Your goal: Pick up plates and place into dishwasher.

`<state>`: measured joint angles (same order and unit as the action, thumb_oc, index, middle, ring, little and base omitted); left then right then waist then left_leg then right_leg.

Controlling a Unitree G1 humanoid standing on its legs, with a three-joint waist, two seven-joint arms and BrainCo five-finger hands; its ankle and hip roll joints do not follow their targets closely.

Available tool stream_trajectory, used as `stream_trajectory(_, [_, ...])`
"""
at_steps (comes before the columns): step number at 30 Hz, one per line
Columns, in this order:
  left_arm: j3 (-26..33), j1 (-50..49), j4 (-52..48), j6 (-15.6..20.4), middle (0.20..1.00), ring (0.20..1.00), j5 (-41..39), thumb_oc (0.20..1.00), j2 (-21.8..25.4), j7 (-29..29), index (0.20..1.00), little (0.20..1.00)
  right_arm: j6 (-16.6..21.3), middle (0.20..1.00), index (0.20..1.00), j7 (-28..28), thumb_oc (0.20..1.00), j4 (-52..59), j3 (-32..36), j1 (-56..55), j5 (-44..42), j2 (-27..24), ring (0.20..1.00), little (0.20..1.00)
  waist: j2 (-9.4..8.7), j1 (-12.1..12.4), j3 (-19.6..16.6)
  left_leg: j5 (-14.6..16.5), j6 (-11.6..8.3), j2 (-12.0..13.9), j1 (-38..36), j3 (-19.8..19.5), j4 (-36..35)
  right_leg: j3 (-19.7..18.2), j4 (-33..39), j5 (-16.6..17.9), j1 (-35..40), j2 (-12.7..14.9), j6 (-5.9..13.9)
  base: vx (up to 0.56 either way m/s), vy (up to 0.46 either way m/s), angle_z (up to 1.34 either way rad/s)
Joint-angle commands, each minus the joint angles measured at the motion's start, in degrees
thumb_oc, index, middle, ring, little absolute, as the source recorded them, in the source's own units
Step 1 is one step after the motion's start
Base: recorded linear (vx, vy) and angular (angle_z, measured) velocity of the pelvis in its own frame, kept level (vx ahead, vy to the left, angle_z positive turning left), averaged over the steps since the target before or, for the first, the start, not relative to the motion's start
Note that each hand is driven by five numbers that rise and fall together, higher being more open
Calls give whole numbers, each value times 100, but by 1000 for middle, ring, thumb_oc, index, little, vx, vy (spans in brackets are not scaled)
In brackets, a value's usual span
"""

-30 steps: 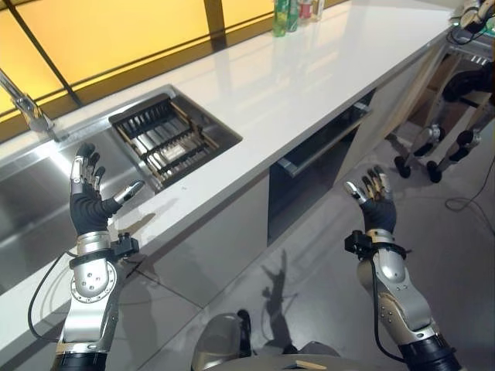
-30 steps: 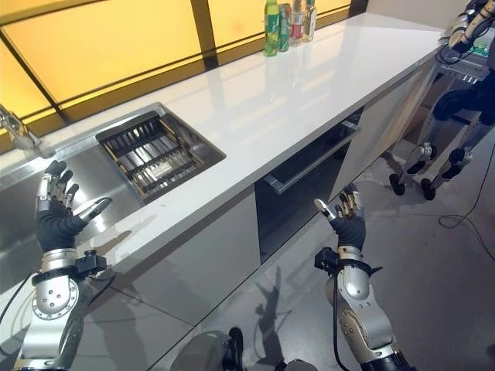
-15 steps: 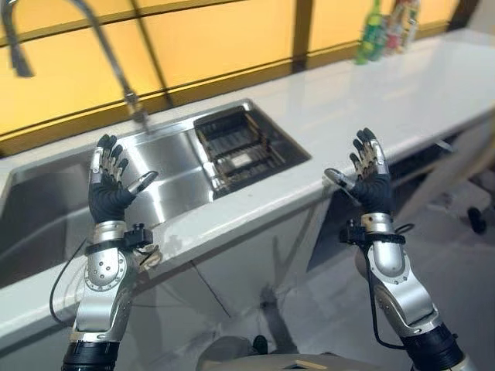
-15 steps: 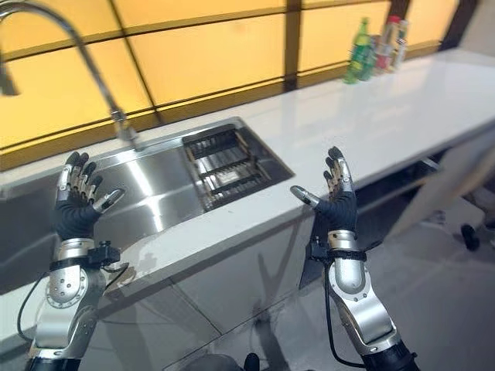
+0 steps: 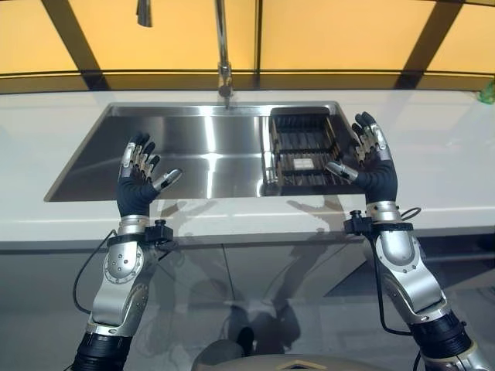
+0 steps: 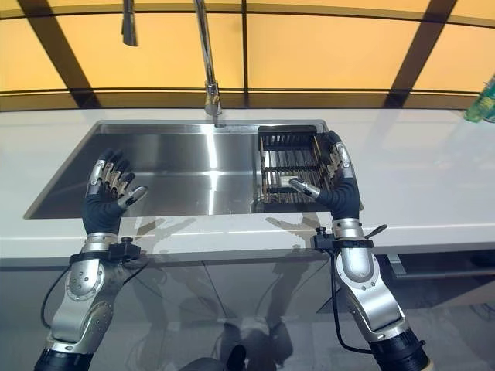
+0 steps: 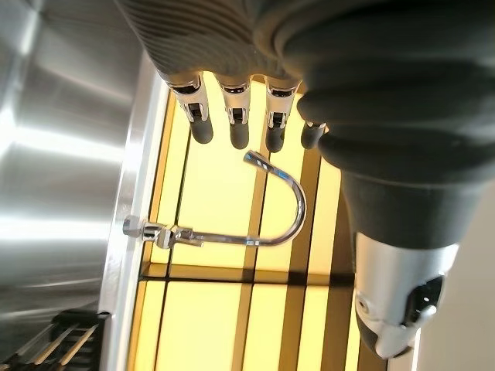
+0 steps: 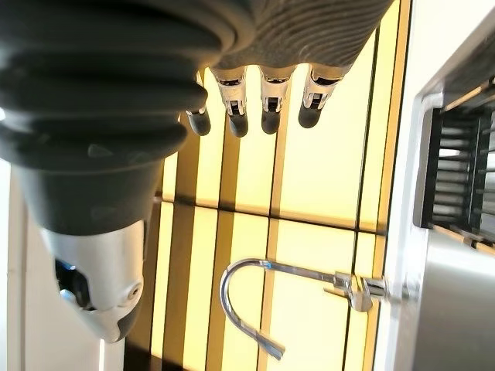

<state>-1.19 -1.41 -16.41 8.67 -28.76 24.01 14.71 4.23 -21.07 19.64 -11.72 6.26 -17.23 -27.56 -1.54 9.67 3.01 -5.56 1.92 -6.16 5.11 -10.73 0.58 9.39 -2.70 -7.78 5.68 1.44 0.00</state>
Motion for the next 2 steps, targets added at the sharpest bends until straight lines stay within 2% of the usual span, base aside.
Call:
stream_trajectory(1, [63,325,-220,75,1000,1000,-140,1000,98,-38,1000,1000,-2,1000,1000,-149,1000,201,62,386,24,140,1000,1000,-141,104,-277,618,-145,147,-235,175,255,-207,635,1031,-270,321,321,-14,-79,5])
stream_trajectory(2, [66,345,-222,68,1000,1000,-136,1000,98,-61,1000,1000,-25,1000,1000,-169,1000,195,45,408,2,135,1000,1000,-135,99,-290,603,-152,170,-255,189,208,-203,668,1040,-268,306,318,-17,-71,0])
